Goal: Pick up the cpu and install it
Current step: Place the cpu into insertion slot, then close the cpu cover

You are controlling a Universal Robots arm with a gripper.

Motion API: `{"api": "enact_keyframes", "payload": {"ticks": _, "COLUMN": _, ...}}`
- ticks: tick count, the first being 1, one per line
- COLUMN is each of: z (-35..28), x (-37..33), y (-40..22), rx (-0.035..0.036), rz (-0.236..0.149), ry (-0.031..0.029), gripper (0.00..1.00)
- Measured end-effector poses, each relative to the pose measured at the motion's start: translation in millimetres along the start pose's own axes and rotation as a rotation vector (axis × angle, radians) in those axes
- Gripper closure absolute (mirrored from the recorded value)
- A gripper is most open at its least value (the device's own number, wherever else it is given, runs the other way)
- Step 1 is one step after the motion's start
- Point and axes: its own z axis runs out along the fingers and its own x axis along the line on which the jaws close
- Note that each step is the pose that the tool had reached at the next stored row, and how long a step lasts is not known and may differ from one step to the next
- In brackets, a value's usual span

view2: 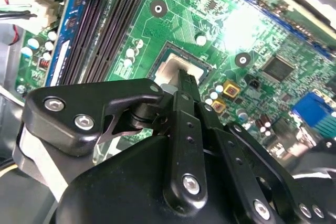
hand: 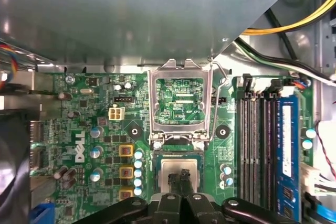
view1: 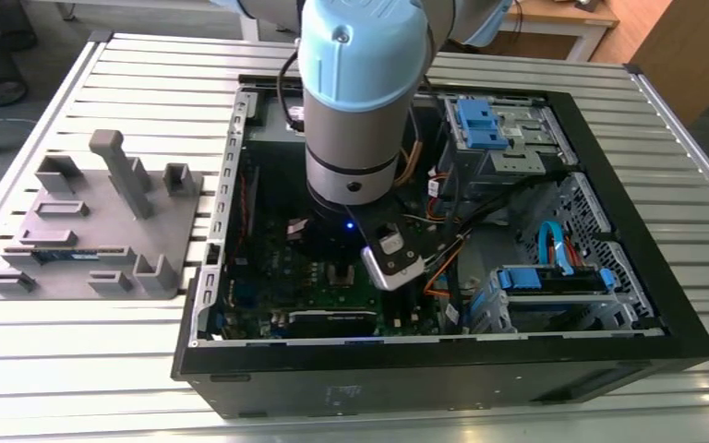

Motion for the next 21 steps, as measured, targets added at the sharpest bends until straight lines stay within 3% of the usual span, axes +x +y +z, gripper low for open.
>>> {"api": "enact_keyframes", "payload": {"ticks": 6, "z": -11.9, "x": -0.3, "y": 0.4, "rx": 0.0001, "rz": 0.0, "ry": 0.0, "gripper": 0.89}}
{"api": "enact_keyframes", "payload": {"ticks": 21, "z": -12.0, "x": -2.0, "y": 1.3, "rx": 0.0024, "rz": 0.0, "ry": 0.0, "gripper": 0.89}}
